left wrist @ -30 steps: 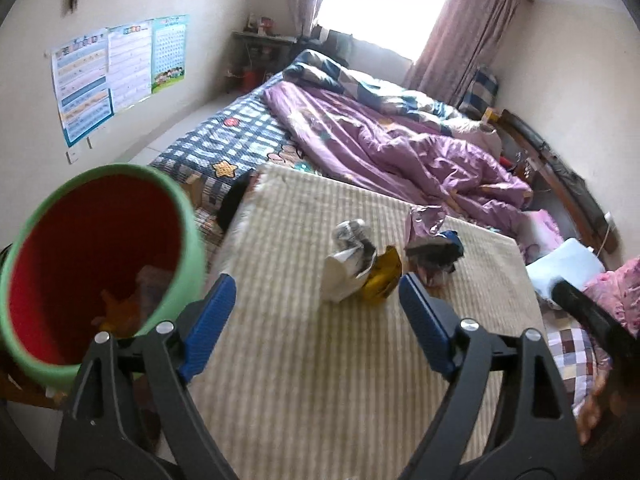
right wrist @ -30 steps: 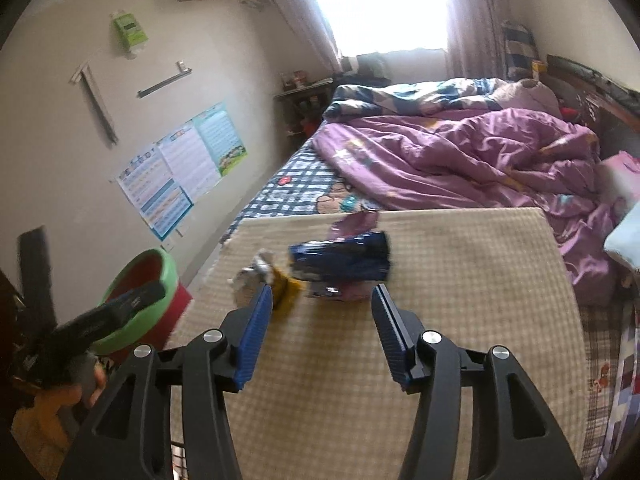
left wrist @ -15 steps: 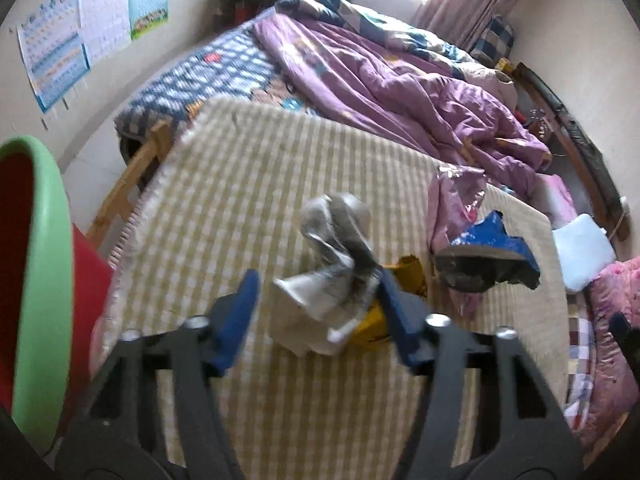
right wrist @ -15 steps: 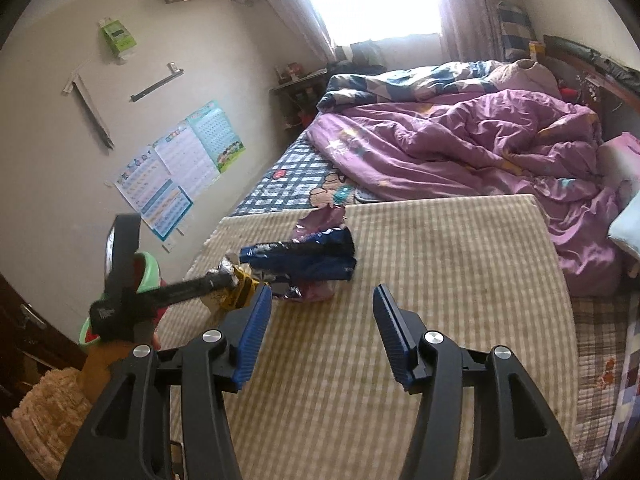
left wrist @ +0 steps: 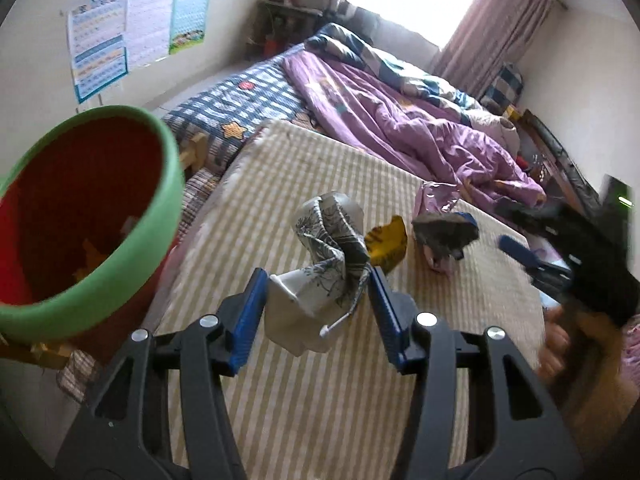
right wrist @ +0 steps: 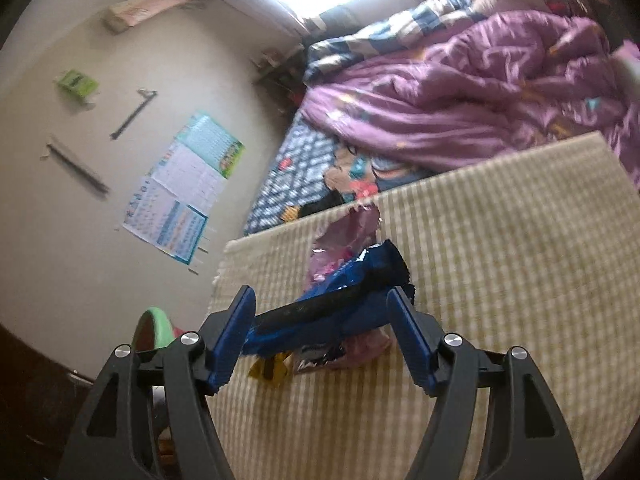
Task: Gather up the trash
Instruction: 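Grasp crumpled printed paper with the left tool while the right tool grasps a dark blue bag, then carry the printed paper and dark blue bag over the red bucket with both tools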
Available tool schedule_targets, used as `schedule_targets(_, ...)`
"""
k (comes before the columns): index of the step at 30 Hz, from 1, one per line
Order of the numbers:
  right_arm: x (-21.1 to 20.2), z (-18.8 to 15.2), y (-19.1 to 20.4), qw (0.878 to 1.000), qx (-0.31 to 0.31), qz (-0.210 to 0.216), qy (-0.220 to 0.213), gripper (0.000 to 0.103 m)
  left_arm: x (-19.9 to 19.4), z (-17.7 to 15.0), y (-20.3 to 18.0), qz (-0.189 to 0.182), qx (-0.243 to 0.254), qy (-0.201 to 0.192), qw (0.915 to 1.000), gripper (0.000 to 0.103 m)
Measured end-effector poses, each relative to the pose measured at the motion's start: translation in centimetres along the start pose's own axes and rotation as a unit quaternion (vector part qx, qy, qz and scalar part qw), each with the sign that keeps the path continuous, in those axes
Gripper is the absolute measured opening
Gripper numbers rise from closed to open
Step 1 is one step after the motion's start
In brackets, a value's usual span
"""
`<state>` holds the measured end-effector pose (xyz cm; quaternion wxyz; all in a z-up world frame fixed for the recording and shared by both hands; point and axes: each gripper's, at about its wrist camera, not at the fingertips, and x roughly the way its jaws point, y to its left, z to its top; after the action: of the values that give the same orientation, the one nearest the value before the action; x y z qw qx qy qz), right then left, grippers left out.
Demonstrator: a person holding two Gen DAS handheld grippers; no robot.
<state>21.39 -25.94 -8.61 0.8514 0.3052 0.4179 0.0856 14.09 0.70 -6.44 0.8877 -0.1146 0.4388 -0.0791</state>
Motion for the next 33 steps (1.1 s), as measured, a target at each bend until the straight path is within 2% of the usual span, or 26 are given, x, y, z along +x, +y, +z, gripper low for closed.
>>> schedule_targets(7,3.1,-0.6,-0.3,0.999,0.025,-0.012,0.046,0.065,-1.9,-2.5,1.1,0.02,-0.012,0.002,0.9997,0.05)
schedule_targets(8,3.2,-0.9,-0.6,0.998,0.031,-0.008,0.052,0.061,-1.9,-2.7,1.5,0.023,-0.019,0.004,0.9996,0.05)
schedule_targets(10,3.4,-1.2,-1.1,0.997,0.04,0.004,0.067,0.038,-2.1,-3.0,1.9,0.025,-0.028,0.004,0.9993,0.05)
schedule_targets(13,2.5,-1.5,-1.4,0.996,0.038,0.024,0.071,0.024,-2.6,-3.2,2.3,0.03,-0.033,-0.001,0.999,0.05)
schedule_targets(15,1.1,-1.6,-1.4,0.997,0.031,0.036,0.064,0.021,-3.0,-3.2,2.4,0.031,-0.035,-0.005,0.9989,0.05)
schedule_targets(20,-2.6,-2.3,-1.0,0.998,-0.002,0.046,0.046,0.02,-3.7,-3.2,2.0,0.031,-0.031,-0.016,0.9989,0.05)
schedule_targets(27,-7.9,-5.5,0.9,0.997,-0.063,0.041,0.005,0.02,-4.9,-3.0,2.0,0.038,-0.023,-0.036,0.9984,0.05)
schedule_targets(33,-9.8,-8.0,3.6,0.992,-0.116,0.038,-0.022,0.02,-6.5,-2.8,3.0,0.048,-0.022,-0.056,0.997,0.05)
